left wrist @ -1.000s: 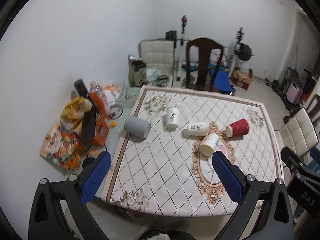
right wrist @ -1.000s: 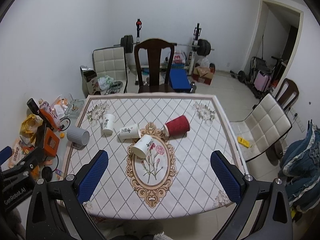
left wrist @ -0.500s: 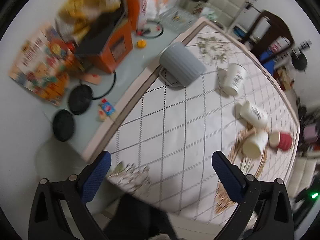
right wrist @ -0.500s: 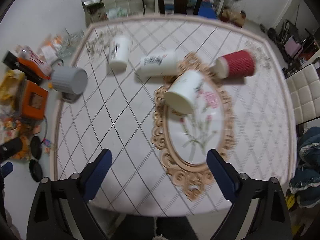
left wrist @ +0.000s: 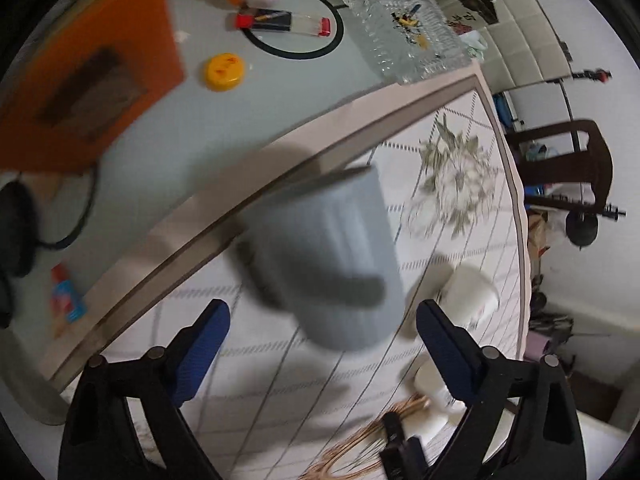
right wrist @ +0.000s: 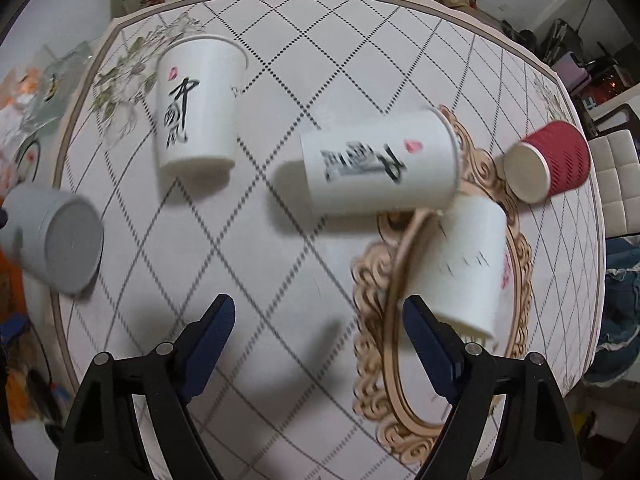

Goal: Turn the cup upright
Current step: 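Reach the left tool to the grey mug lying on its side and grasp it, then lift the grey mug with the left tool, turning its opening upward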

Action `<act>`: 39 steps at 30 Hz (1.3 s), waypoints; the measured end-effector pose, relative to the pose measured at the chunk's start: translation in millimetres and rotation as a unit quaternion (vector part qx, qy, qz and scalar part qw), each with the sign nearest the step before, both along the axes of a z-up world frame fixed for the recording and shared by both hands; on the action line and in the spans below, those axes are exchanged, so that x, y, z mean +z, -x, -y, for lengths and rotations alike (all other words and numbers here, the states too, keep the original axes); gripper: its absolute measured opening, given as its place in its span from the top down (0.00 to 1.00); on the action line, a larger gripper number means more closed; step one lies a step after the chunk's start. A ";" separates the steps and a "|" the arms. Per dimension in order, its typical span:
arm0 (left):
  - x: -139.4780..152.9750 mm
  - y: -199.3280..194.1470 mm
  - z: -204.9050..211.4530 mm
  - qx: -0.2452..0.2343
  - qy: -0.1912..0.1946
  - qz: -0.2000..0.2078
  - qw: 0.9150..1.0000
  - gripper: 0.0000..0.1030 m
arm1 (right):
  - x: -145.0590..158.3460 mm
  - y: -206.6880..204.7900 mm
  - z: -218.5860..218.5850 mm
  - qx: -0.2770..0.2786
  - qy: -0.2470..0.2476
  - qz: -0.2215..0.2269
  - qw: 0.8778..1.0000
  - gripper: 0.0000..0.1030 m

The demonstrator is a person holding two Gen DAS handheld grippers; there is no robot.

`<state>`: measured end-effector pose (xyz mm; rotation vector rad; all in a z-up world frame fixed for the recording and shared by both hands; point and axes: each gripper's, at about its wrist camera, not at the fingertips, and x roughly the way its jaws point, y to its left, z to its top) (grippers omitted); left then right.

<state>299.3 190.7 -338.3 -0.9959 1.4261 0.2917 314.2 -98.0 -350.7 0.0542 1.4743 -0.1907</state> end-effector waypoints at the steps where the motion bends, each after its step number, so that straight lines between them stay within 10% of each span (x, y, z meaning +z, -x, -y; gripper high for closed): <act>1: -5.3 -6.7 -2.9 0.002 0.001 -0.002 1.000 0.09 | -1.7 -5.4 -2.0 -0.001 0.001 -0.002 1.000 0.15; 12: -15.0 -49.0 13.5 -0.122 -0.088 0.016 0.988 0.20 | -5.4 -23.9 13.6 -0.027 0.005 -0.011 1.000 0.15; 17: -1.2 -46.6 41.0 -0.252 -0.211 0.039 0.943 0.20 | 9.4 -17.4 23.6 -0.034 0.009 0.002 0.999 0.15; 24: 13.6 -18.3 66.1 -0.344 -0.286 0.077 0.891 0.20 | 35.6 -0.3 29.6 -0.023 0.019 0.032 0.999 0.15; 39: 75.2 45.0 115.3 -0.325 -0.342 0.160 0.867 0.21 | 76.8 69.8 92.0 -0.024 0.029 0.086 0.996 0.15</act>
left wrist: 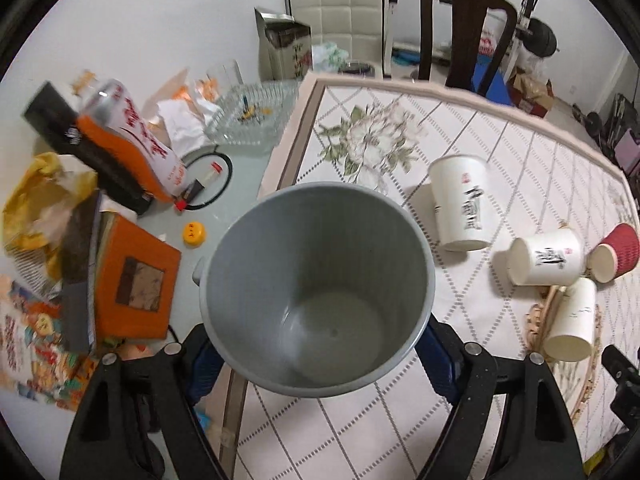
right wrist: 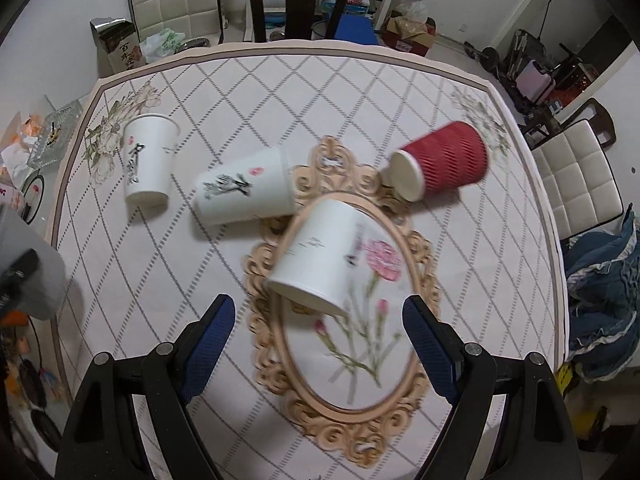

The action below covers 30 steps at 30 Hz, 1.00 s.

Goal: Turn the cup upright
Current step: 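Lift the grey mug with the left tool, turning its opening upward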

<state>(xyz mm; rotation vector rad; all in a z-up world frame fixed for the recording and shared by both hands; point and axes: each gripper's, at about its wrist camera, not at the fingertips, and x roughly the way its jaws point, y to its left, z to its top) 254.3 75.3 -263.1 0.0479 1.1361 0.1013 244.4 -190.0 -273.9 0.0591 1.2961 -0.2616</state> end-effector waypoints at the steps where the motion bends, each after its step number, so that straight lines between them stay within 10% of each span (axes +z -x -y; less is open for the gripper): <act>1: 6.8 7.0 4.2 0.002 -0.007 0.010 1.000 0.21 | 1.9 6.5 7.2 -0.001 0.000 0.002 1.000 0.15; 10: 44.0 87.5 54.8 -0.011 -0.006 0.021 1.000 0.21 | -4.8 65.4 71.5 -0.010 -0.018 -0.007 1.000 0.15; 24: -86.7 128.7 152.8 -0.083 0.068 -0.208 0.972 0.21 | -50.6 126.9 152.8 -0.051 -0.040 -0.056 0.996 0.15; 30: -100.0 101.9 178.0 -0.107 0.037 -0.207 0.972 0.21 | -56.9 136.3 177.2 -0.077 -0.039 -0.063 0.994 0.15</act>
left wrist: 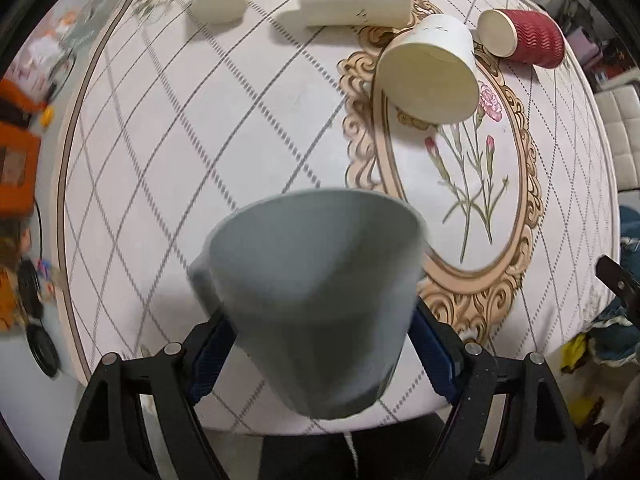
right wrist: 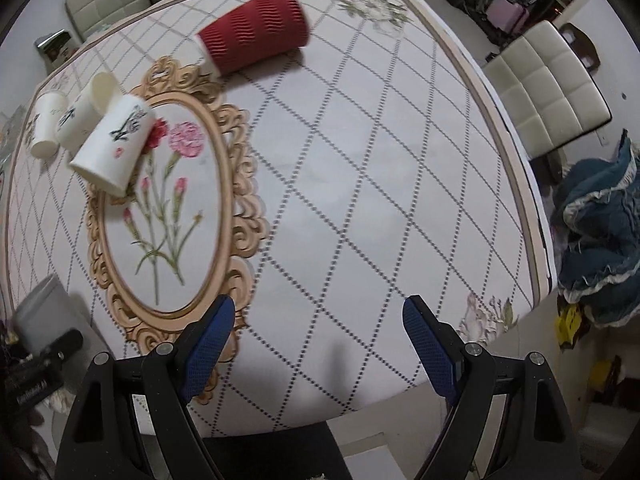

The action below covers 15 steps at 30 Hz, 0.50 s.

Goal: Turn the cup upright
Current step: 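Lift the grey mug with the left tool, turning its opening upward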

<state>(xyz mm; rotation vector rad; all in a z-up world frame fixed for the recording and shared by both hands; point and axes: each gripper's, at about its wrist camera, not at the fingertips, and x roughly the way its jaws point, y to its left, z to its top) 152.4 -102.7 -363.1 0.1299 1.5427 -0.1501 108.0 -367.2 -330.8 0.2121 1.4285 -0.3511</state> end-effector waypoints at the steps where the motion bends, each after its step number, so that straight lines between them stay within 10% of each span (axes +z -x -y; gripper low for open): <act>1: -0.6 -4.1 2.4 -0.003 -0.005 0.000 1.000 0.21 | -0.8 0.9 3.7 -0.007 0.000 -0.001 1.000 0.15; 15: -3.1 -30.8 9.6 0.018 -0.012 0.013 1.000 0.08 | 4.3 1.6 13.0 -0.022 0.012 -0.001 1.000 0.15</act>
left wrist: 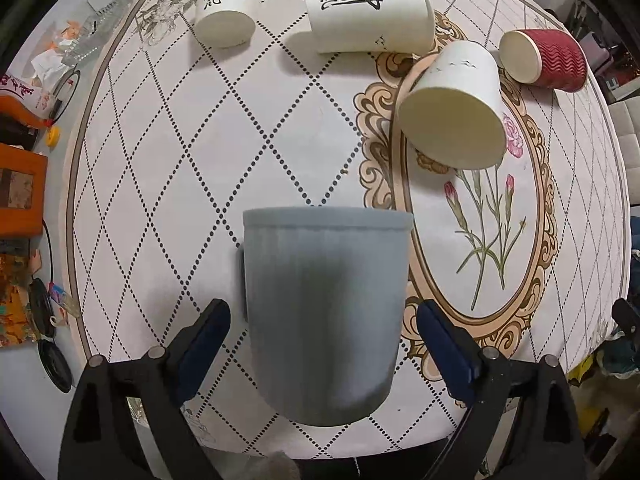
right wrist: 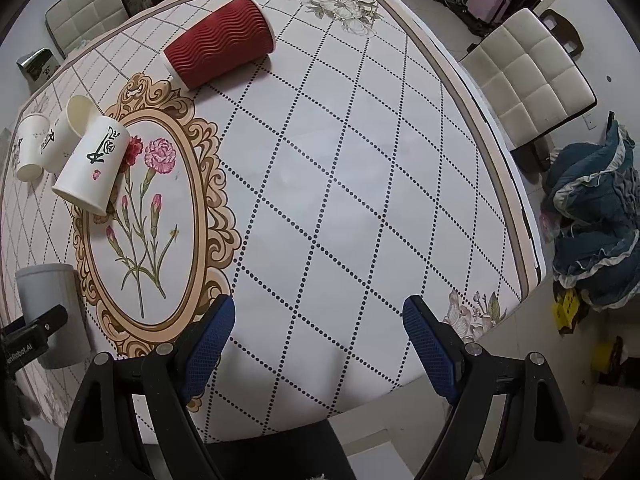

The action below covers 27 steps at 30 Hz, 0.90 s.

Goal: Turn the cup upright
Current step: 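Lift the grey mug with the left tool, turning its opening upward, then grasp the grey mug with the right tool while the left tool releases it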

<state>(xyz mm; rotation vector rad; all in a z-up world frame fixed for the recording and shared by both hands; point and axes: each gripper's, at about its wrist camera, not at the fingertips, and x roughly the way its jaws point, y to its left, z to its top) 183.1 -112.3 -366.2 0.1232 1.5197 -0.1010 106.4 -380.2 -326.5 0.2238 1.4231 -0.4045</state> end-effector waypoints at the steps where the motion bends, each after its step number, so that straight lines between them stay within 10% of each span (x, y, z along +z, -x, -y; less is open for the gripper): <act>1: 0.0 -0.6 -0.1 0.002 0.002 0.000 1.000 0.08 | 0.4 -0.2 -0.5 0.001 0.001 0.000 1.000 0.15; 27: 121.9 40.4 -51.7 0.026 -0.016 0.116 0.993 0.08 | 58.8 3.4 -51.8 0.020 -0.002 0.052 0.998 0.15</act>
